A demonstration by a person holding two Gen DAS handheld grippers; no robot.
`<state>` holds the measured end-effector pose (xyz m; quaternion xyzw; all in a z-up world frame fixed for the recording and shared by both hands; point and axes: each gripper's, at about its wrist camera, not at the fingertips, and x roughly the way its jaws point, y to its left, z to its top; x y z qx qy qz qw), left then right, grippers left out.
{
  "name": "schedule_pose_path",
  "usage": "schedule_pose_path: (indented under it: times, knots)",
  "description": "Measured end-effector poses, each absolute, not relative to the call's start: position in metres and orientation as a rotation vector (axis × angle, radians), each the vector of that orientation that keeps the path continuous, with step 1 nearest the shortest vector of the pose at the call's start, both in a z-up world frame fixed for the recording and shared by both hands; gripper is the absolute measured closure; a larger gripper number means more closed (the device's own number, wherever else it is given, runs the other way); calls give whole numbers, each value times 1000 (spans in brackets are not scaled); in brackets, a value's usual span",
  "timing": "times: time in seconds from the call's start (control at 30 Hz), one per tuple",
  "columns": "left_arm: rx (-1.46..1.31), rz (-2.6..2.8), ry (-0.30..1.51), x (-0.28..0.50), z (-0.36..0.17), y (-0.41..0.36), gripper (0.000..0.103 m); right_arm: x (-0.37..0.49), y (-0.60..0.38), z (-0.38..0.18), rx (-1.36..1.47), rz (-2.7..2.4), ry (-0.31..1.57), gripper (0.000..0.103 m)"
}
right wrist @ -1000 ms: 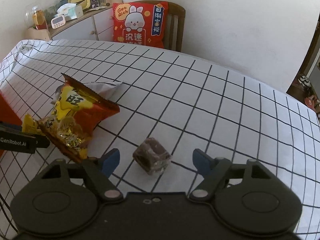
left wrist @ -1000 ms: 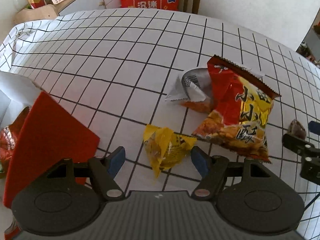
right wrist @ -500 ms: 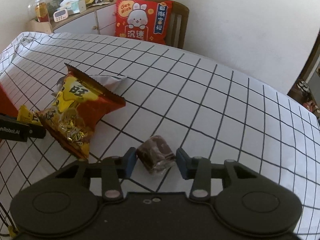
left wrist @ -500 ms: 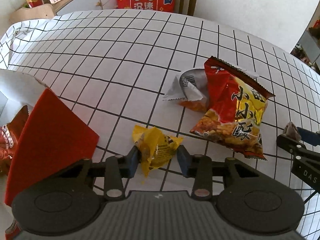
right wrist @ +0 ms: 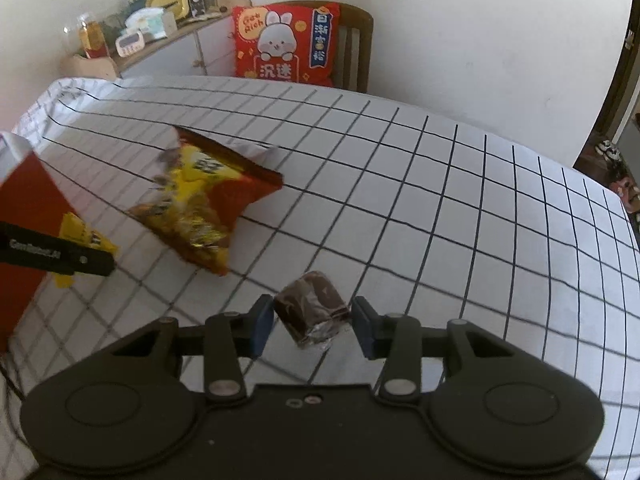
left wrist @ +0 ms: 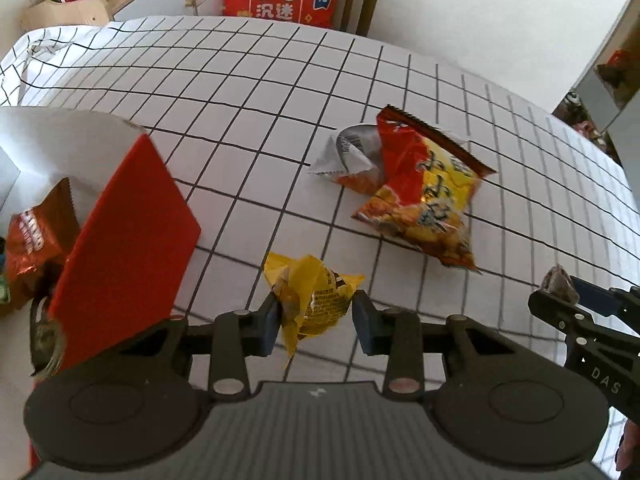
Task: Organize snacks
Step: 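Grasp the yellow packet with the left gripper while the right gripper grasps the dark cube candy, then carry the yellow packet and cube candy with both grippers over the box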
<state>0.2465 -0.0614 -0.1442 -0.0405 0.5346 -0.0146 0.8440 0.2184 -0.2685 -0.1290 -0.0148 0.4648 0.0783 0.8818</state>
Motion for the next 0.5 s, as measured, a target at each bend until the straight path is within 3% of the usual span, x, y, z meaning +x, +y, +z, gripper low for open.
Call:
schedule_pose_path:
  times: [0.5]
  knots:
    - [-86,-88,1078,188,-90,-42,66,166,-238,-68,5,244,912,62]
